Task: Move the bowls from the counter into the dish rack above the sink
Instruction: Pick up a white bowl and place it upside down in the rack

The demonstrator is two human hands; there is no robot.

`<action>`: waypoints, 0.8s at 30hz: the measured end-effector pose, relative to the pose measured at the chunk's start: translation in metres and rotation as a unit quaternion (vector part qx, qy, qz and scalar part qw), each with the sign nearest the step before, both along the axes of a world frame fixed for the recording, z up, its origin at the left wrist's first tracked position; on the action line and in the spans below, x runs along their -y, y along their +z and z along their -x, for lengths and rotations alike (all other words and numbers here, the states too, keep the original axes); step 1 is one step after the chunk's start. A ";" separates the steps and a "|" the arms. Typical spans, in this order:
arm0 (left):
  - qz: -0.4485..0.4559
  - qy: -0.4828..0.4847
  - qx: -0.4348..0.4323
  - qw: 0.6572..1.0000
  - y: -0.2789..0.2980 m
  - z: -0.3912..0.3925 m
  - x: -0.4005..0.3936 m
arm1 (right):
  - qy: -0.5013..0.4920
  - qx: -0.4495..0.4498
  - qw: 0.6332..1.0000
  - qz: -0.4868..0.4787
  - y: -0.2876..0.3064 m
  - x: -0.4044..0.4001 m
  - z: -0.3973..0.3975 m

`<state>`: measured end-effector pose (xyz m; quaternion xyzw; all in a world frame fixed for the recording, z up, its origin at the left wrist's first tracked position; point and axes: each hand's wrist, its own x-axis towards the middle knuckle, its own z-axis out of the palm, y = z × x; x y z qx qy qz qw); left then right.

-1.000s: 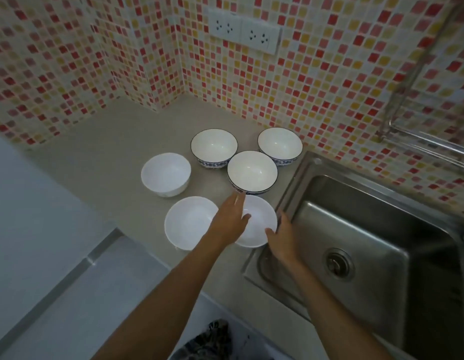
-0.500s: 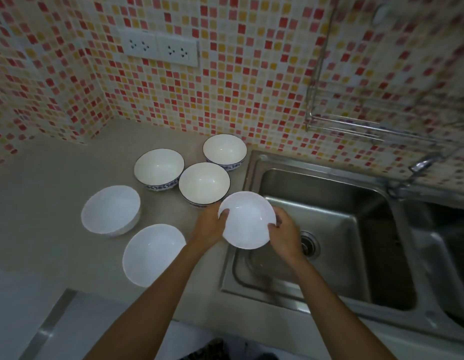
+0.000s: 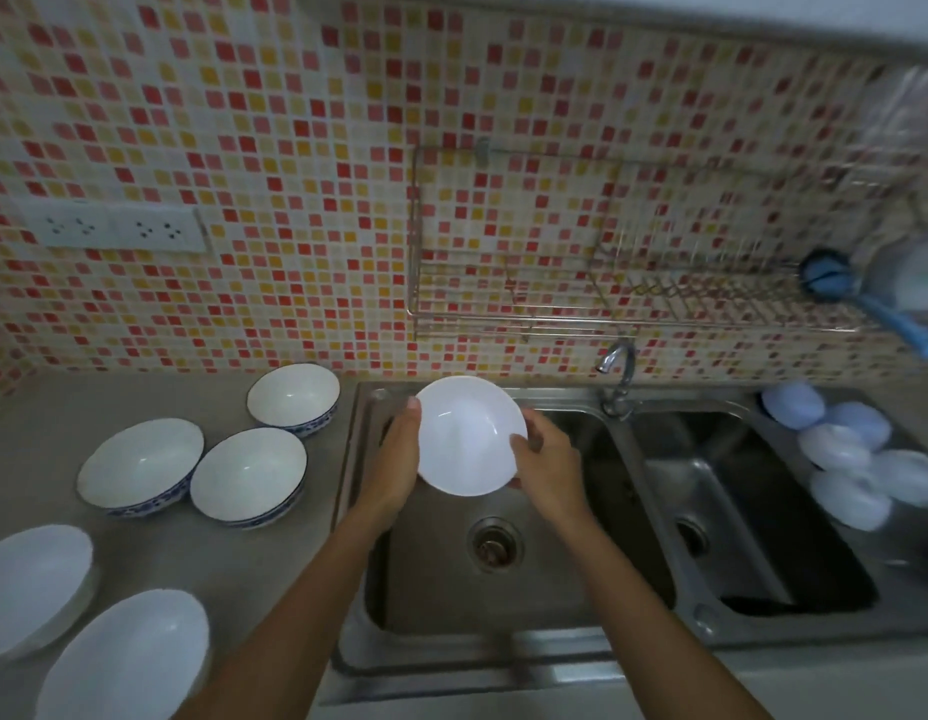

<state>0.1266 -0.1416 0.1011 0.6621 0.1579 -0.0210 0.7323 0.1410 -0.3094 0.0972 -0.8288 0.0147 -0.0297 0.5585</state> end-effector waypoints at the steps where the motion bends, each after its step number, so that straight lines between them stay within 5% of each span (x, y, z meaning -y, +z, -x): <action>1: 0.017 0.008 0.006 1.000 0.003 -0.006 0.006 | 0.000 0.010 1.000 0.009 0.008 0.007 -0.007; 12: 0.085 0.056 0.077 0.992 0.059 -0.051 0.054 | -0.051 0.198 0.978 0.038 0.072 0.067 -0.077; 18: 0.098 0.137 0.050 0.984 0.084 -0.079 0.056 | -0.032 0.242 0.942 0.229 0.070 0.091 -0.122; 24: 0.035 0.107 0.149 0.982 0.126 -0.109 0.071 | -0.038 0.293 0.896 0.332 0.038 0.103 -0.143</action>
